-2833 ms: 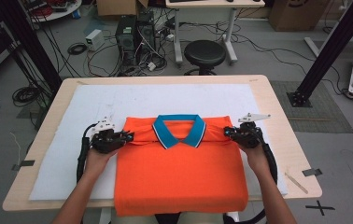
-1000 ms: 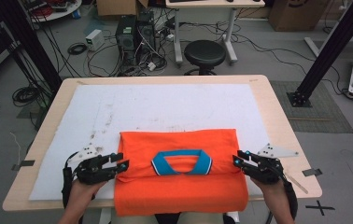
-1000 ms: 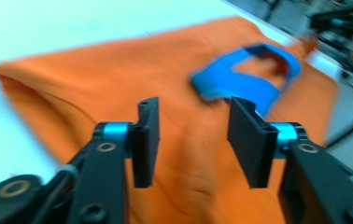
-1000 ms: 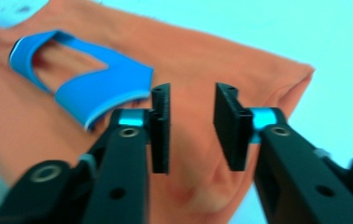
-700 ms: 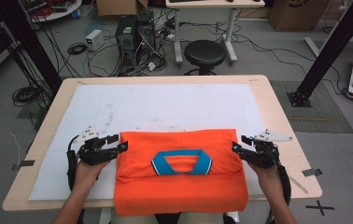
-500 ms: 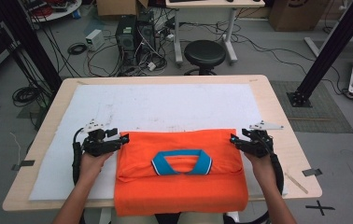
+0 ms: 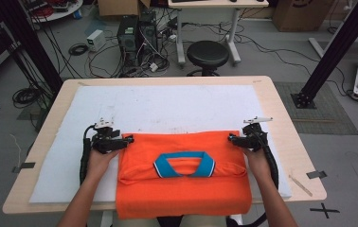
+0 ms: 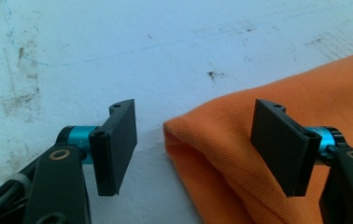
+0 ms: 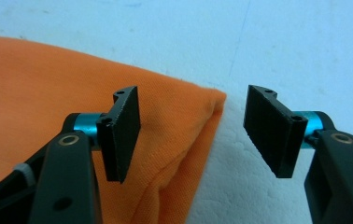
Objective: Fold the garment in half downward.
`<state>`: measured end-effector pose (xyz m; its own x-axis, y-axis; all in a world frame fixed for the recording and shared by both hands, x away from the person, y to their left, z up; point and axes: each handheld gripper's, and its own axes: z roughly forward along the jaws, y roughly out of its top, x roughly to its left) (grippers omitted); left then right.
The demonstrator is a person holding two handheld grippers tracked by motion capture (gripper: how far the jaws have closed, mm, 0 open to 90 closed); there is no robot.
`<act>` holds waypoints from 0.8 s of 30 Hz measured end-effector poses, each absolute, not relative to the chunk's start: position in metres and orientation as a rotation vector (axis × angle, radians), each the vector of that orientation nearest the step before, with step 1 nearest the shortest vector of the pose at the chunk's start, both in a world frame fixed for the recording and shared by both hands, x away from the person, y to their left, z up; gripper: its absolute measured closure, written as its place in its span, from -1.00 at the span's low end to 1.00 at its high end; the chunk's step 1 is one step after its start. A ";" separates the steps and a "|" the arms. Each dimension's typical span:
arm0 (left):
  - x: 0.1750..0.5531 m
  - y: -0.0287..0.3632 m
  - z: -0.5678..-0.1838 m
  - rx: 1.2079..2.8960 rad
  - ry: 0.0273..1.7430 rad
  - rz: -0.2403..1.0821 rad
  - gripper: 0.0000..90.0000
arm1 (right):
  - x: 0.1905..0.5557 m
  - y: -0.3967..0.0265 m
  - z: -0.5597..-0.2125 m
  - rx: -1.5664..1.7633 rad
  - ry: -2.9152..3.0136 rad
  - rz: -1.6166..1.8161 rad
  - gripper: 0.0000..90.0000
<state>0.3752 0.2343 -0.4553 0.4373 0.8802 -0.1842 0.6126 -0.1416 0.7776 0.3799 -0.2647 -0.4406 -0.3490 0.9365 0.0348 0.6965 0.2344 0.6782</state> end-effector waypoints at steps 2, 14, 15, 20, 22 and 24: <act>0.376 0.233 -0.456 1.869 1.266 0.399 -0.13 | 0.381 -0.265 -0.443 1.517 2.141 0.855 -0.17; 0.374 0.227 -0.455 1.873 1.240 0.376 0.79 | 0.382 -0.265 -0.444 1.475 2.227 0.913 0.78; 0.374 0.228 -0.455 1.859 1.251 0.377 0.80 | 0.382 -0.265 -0.444 1.462 2.225 0.906 0.81; 0.385 0.230 -0.453 1.792 1.280 0.364 0.81 | 0.387 -0.265 -0.440 1.451 2.185 0.903 0.84; 0.390 0.229 -0.450 1.775 1.284 0.362 0.81 | 0.390 -0.266 -0.438 1.462 2.170 0.919 0.84; 0.396 0.229 -0.446 1.765 1.279 0.363 0.81 | 0.395 -0.268 -0.436 1.469 2.160 0.916 0.84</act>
<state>0.3960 0.2287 -0.4464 0.4224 0.8698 -0.2551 0.6060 -0.0617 0.7930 0.3945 -0.2676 -0.4357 -0.3868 0.9205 0.0545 0.6791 0.2444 0.6922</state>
